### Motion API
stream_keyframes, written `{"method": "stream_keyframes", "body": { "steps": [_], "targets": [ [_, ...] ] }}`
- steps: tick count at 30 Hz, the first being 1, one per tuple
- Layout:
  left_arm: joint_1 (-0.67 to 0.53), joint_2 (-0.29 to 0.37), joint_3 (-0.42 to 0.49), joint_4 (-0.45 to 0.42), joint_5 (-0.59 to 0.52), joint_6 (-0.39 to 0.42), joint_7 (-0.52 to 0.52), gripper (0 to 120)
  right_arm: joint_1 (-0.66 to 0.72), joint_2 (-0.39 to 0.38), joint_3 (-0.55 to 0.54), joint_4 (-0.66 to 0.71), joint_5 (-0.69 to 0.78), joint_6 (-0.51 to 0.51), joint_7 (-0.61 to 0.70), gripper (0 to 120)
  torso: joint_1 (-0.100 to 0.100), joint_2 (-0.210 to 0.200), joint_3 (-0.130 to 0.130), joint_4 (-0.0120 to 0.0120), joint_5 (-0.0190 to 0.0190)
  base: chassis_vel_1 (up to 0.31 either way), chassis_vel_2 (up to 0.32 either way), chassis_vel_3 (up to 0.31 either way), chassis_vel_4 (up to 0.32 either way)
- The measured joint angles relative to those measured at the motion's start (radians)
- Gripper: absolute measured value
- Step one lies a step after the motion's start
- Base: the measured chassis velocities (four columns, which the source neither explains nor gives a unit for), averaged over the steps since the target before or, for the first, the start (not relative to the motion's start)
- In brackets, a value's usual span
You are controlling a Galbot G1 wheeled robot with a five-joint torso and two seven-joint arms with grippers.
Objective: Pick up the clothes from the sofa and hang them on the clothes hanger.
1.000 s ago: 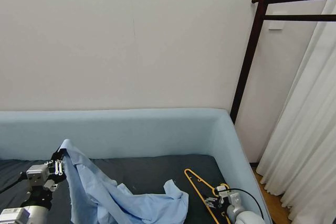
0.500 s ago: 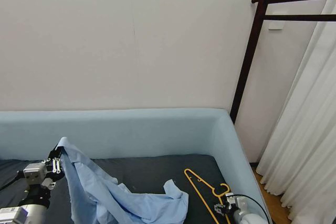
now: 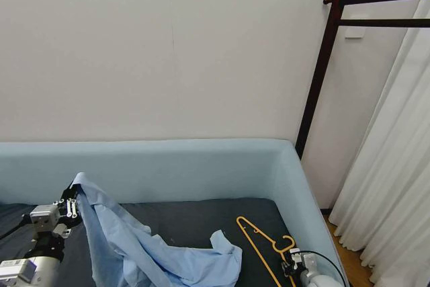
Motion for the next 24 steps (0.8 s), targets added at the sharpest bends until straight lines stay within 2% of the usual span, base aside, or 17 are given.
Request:
{"method": "stream_keyframes", "body": {
  "steps": [2, 9, 12, 14, 15, 19, 21, 22, 24],
  "targets": [
    [-0.006, 0.002, 0.001, 0.009, 0.000, -0.003, 0.000, 0, -0.003, -0.001, -0.003, 0.005, -0.001, 0.012, 0.000, 5, 0.000, 0.000, 0.000, -0.0003, -0.0001, 0.000, 0.000, 0.000, 0.000],
    [-0.014, 0.003, 0.002, 0.020, -0.001, -0.010, 0.001, 0, -0.031, -0.027, -0.013, 0.129, 0.011, 0.102, 0.016, 4, 0.000, 0.000, 0.000, -0.0007, -0.0001, 0.000, 0.000, 0.000, 0.000],
    [-0.014, 0.004, 0.003, 0.020, -0.005, -0.011, 0.006, 0, -0.069, -0.058, -0.018, 0.276, 0.025, 0.212, 0.016, 4, 0.000, 0.000, 0.000, 0.0000, -0.0001, 0.000, 0.000, 0.000, 0.000],
    [-0.012, 0.004, 0.002, 0.017, -0.007, -0.011, 0.010, 0, -0.123, -0.094, -0.026, 0.407, -0.039, 0.342, -0.016, 4, 0.000, 0.000, 0.000, 0.0000, -0.0002, 0.000, 0.000, 0.000, 0.000],
    [-0.012, 0.004, 0.002, 0.017, -0.007, -0.011, 0.010, 0, -0.123, -0.094, -0.026, 0.407, -0.039, 0.342, -0.016, 4, 0.000, 0.000, 0.000, 0.0000, -0.0002, 0.000, 0.000, 0.000, 0.000],
    [-0.002, 0.002, -0.005, -0.007, -0.012, -0.012, 0.013, 0, -0.261, -0.148, -0.025, 0.632, -0.349, 0.615, -0.085, 4, 0.000, 0.000, 0.000, -0.0005, -0.0002, 0.000, 0.000, 0.000, 0.000],
    [0.000, 0.000, -0.006, -0.013, -0.013, -0.012, 0.012, 0, -0.284, -0.150, -0.025, 0.661, -0.401, 0.653, -0.087, 4, 0.000, 0.000, 0.000, -0.0006, 0.0000, 0.000, 0.000, 0.000, 0.000],
    [0.004, -0.002, -0.007, -0.023, -0.015, -0.012, 0.010, 0, -0.326, -0.154, -0.026, 0.712, -0.496, 0.716, -0.086, 4, 0.000, 0.000, 0.000, -0.0003, -0.0002, 0.000, 0.000, 0.000, 0.000],
    [0.010, -0.008, -0.009, -0.042, -0.022, -0.011, 0.008, 0, -0.378, -0.154, -0.039, 0.773, -0.622, 0.776, -0.073, 4, 0.000, 0.000, 0.000, -0.0004, -0.0002, 0.000, 0.000, 0.000, 0.000]
  ]
}}
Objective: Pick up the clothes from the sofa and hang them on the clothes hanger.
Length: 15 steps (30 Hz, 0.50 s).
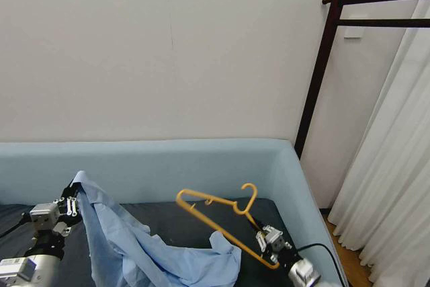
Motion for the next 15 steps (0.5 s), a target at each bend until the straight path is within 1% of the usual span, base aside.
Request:
{"method": "stream_keyframes", "body": {
  "steps": [1, 2, 4, 5, 7, 8, 11, 14, 15],
  "targets": [
    [0.003, -0.003, -0.001, -0.010, -0.003, 0.001, 0.000, 0, -0.015, 0.002, -0.011, 0.019, -0.064, 0.010, 0.022, 4, 0.000, 0.000, 0.000, -0.0002, 0.0000, 0.000, 0.000, 0.000, 0.000],
    [0.003, -0.003, -0.001, -0.010, -0.003, 0.001, 0.000, 0, -0.015, 0.002, -0.011, 0.019, -0.064, 0.010, 0.022, 4, 0.000, 0.000, 0.000, -0.0002, 0.0000, 0.000, 0.000, 0.000, 0.000],
    [0.009, -0.010, -0.001, -0.026, -0.005, 0.004, 0.000, 0, -0.025, 0.014, -0.036, 0.038, -0.218, 0.008, 0.093, 4, 0.000, 0.000, 0.000, -0.0001, 0.0000, 0.000, 0.000, 0.000, 0.000],
    [0.013, -0.014, -0.001, -0.033, -0.005, 0.004, 0.000, 0, -0.022, 0.023, -0.052, 0.040, -0.295, -0.009, 0.141, 4, 0.000, 0.000, 0.000, 0.0000, 0.0001, 0.000, 0.000, 0.000, 0.000],
    [0.018, -0.020, -0.001, -0.041, -0.005, 0.005, 0.000, 0, -0.012, 0.034, -0.078, 0.040, -0.379, -0.047, 0.207, 4, 0.000, 0.000, 0.000, 0.0003, 0.0001, 0.000, 0.000, 0.000, 0.000],
    [0.018, -0.020, -0.001, -0.041, -0.005, 0.005, 0.000, 0, -0.012, 0.034, -0.078, 0.040, -0.379, -0.047, 0.207, 4, 0.000, 0.000, 0.000, 0.0003, 0.0001, 0.000, 0.000, 0.000, 0.000],
    [0.022, -0.040, 0.001, -0.050, -0.004, 0.008, -0.001, 0, 0.021, 0.050, -0.161, 0.036, -0.518, -0.152, 0.356, 4, 0.000, 0.000, 0.000, 0.0003, 0.0000, 0.000, 0.000, 0.000, 0.000],
    [0.022, -0.046, 0.002, -0.052, -0.003, 0.008, -0.001, 0, 0.033, 0.055, -0.188, 0.030, -0.562, -0.178, 0.392, 4, 0.000, 0.000, 0.000, 0.0003, 0.0001, 0.000, 0.000, 0.000, 0.000],
    [0.023, -0.050, 0.003, -0.055, -0.003, 0.009, -0.001, 0, 0.047, 0.060, -0.214, 0.024, -0.601, -0.199, 0.423, 4, 0.000, 0.000, 0.000, 0.0002, 0.0000, 0.000, 0.000, 0.000, 0.000]
  ]
}}
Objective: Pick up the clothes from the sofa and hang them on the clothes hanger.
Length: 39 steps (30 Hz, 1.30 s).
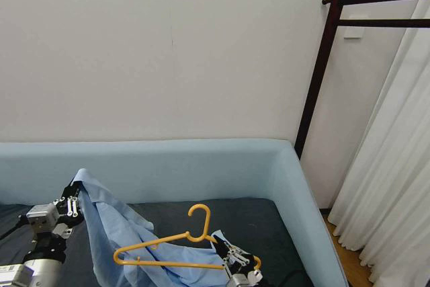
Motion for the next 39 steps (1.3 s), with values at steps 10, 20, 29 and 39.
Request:
{"method": "stream_keyframes", "body": {
  "steps": [10, 20, 29, 39],
  "targets": [
    [0.005, -0.018, 0.003, -0.008, 0.005, 0.005, -0.001, 0, 0.070, 0.036, -0.154, -0.030, -0.002, -0.151, 0.136, 4, 0.000, 0.000, 0.000, -0.0001, 0.0000, 0.000, 0.000, 0.000, 0.000],
    [0.018, -0.038, 0.008, -0.018, 0.028, 0.006, 0.000, 0, 0.094, 0.050, -0.216, -0.015, 0.147, -0.280, 0.173, 4, 0.000, 0.000, 0.000, -0.0002, 0.0001, 0.000, 0.000, 0.000, 0.000],
    [0.047, -0.056, -0.001, -0.048, 0.036, 0.006, 0.001, 0, 0.104, 0.059, -0.261, 0.013, 0.121, -0.287, 0.170, 4, 0.000, 0.000, 0.000, 0.0000, 0.0001, 0.000, 0.000, 0.000, 0.000],
    [0.072, -0.072, -0.003, -0.077, 0.044, 0.007, 0.001, 0, 0.147, 0.069, -0.245, -0.038, 0.127, -0.341, 0.167, 4, 0.000, 0.000, 0.000, 0.0000, 0.0002, 0.000, 0.000, 0.000, 0.000]
  ]
}}
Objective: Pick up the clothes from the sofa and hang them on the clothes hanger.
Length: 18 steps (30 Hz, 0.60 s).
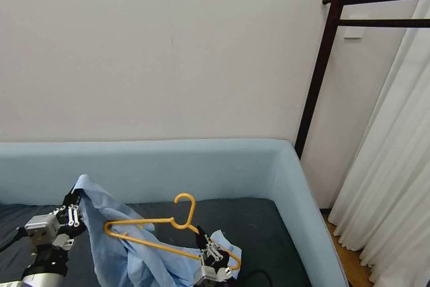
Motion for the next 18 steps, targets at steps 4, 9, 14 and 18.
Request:
{"method": "stream_keyframes", "body": {
  "steps": [4, 9, 14, 18],
  "targets": [
    [0.001, -0.001, 0.000, 0.003, 0.006, -0.001, 0.000, 0, 0.002, -0.011, 0.009, 0.000, 0.016, -0.013, 0.001, 4, 0.000, 0.000, 0.000, -0.0001, 0.0000, 0.000, 0.000, 0.000, 0.000],
    [0.010, -0.022, 0.018, 0.003, 0.029, -0.008, 0.010, 0, 0.006, -0.005, 0.007, -0.004, 0.025, -0.016, 0.003, 4, 0.000, 0.000, 0.000, -0.0001, -0.0001, 0.000, 0.000, 0.000, 0.000],
    [0.015, -0.061, 0.068, 0.012, 0.063, -0.026, 0.032, 0, 0.037, 0.038, -0.047, -0.030, 0.051, -0.019, 0.007, 4, 0.000, 0.000, 0.000, 0.0000, 0.0001, 0.000, 0.000, 0.000, 0.000],
    [0.013, -0.078, 0.119, 0.039, 0.097, -0.040, 0.060, 0, 0.092, 0.077, -0.086, -0.084, 0.062, -0.042, 0.007, 4, 0.000, 0.000, 0.000, -0.0001, -0.0001, 0.000, 0.000, 0.000, 0.000]
  ]
}}
